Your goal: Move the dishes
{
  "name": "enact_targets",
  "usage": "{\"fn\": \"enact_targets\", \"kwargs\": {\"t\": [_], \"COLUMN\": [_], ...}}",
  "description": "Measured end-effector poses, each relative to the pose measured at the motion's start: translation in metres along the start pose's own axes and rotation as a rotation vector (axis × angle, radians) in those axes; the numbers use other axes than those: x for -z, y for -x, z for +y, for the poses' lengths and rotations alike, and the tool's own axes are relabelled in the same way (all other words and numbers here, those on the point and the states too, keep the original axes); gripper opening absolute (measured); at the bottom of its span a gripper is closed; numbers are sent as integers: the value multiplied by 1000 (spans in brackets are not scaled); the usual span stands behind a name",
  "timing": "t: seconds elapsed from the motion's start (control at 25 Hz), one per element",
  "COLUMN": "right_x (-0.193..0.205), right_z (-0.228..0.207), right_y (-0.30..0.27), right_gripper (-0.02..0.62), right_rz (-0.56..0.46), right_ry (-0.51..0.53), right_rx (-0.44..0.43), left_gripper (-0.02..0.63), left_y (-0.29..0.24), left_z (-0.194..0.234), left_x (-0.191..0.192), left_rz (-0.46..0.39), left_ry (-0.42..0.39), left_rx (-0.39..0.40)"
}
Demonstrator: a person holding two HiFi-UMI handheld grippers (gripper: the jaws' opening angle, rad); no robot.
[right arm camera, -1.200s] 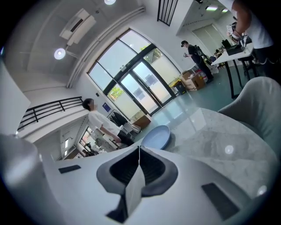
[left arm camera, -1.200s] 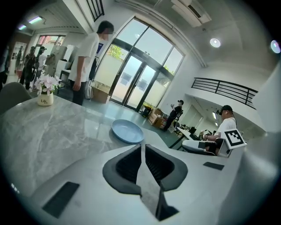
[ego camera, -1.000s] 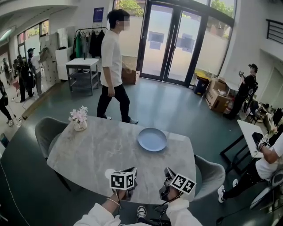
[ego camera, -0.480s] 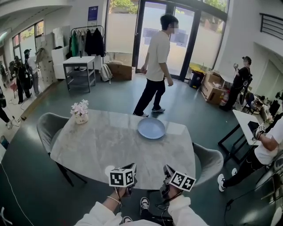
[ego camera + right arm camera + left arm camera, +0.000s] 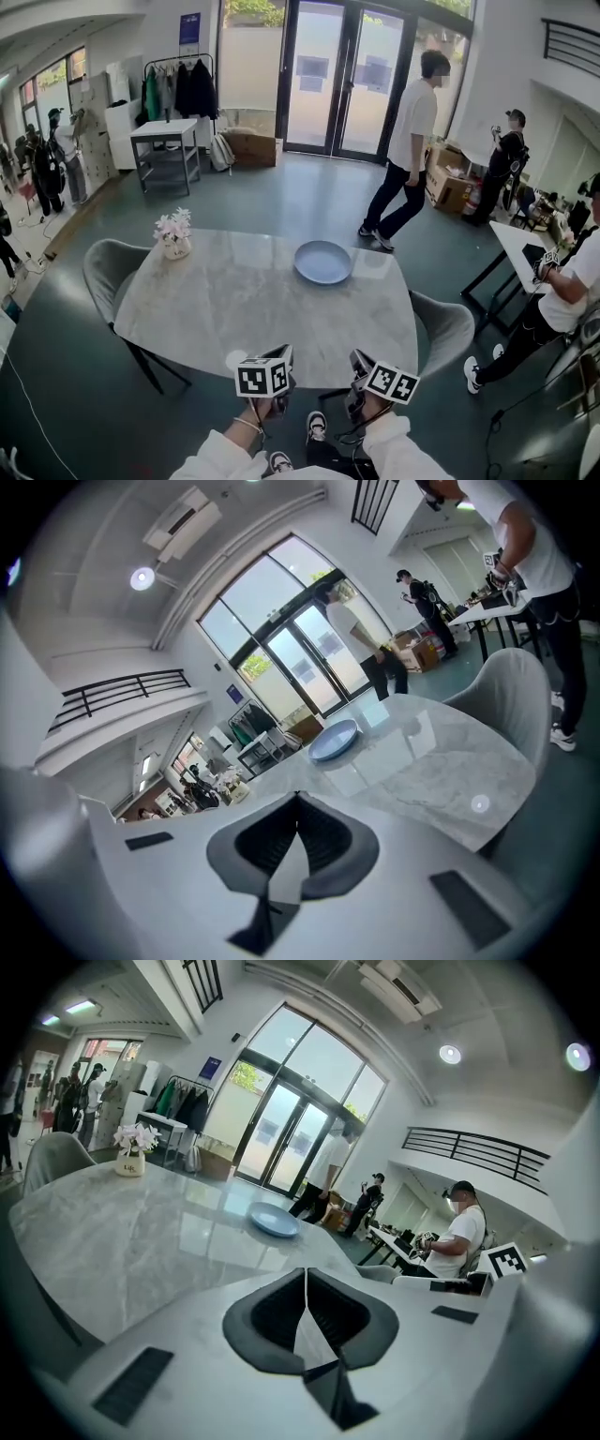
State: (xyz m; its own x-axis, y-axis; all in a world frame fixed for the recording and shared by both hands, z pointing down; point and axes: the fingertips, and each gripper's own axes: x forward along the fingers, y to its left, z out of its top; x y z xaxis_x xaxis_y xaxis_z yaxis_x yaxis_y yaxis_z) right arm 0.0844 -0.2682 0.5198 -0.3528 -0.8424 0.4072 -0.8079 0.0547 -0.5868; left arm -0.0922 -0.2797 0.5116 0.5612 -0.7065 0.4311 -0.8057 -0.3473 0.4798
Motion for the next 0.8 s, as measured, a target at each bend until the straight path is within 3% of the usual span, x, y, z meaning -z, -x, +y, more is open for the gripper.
{"fn": "enact_targets", "kwargs": {"t": [0.52, 0.8], "right_x": [12, 16], "right_z": [8, 5], "right_y": [18, 27], "right_gripper": [58, 58], "right_rz": [35, 26], "right_ry": [101, 150], "right_rx": [23, 36], "left_gripper": [15, 14], "left_y": [12, 3], "left_z": [-5, -17], "left_x": [10, 24], "left_rz": [-9, 27], "left_ry": [9, -18], "left_rx": [-1, -11]}}
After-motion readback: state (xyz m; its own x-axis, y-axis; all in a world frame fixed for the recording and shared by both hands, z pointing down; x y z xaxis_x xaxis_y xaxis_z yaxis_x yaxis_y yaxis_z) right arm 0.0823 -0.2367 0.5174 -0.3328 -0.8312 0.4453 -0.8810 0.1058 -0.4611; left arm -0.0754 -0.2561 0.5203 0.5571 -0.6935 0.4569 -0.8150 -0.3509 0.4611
